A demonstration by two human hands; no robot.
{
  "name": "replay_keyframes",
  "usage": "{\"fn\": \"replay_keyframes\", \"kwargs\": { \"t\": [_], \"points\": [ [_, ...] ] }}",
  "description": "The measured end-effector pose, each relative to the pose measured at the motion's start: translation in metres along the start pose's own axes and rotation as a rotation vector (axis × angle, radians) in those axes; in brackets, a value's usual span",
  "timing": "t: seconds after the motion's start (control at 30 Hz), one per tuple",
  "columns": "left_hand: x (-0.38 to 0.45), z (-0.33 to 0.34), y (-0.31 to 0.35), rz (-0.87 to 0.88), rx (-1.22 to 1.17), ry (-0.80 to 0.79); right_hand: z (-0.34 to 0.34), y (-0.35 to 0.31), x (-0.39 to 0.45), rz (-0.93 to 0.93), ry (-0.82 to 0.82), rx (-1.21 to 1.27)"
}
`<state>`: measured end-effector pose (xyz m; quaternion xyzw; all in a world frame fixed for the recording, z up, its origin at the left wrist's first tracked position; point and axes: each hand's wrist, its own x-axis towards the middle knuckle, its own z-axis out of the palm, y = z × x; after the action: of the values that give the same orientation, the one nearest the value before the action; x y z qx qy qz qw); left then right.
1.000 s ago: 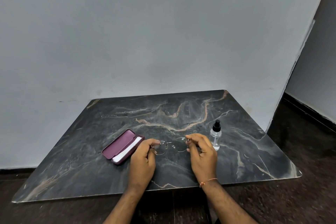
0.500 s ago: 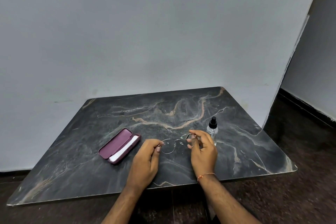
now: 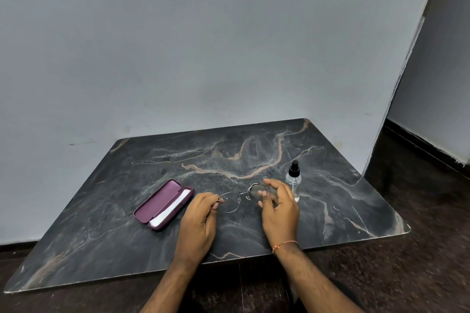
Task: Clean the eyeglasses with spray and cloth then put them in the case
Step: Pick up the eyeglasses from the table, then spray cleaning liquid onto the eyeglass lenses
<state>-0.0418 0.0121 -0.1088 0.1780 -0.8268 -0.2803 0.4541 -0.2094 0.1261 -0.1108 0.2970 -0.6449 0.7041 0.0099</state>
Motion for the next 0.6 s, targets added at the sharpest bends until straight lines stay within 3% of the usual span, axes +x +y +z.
{"fn": "replay_keyframes", "kwargs": {
  "t": [0.2,0.27,0.4,0.6],
  "points": [
    [0.001,0.000,-0.007,-0.059,-0.006,0.025,-0.022,-0.004,-0.001,-0.311,0.159,-0.317],
    [0.003,0.000,-0.008,-0.063,-0.005,0.030,-0.035,-0.001,0.010,-0.286,0.227,-0.414],
    [0.003,0.001,-0.008,-0.082,-0.006,0.042,-0.054,0.007,0.031,-0.112,0.049,-0.587],
    [0.003,0.000,-0.005,-0.086,-0.014,0.058,-0.053,0.008,0.040,-0.095,-0.083,-0.624]
  ]
}}
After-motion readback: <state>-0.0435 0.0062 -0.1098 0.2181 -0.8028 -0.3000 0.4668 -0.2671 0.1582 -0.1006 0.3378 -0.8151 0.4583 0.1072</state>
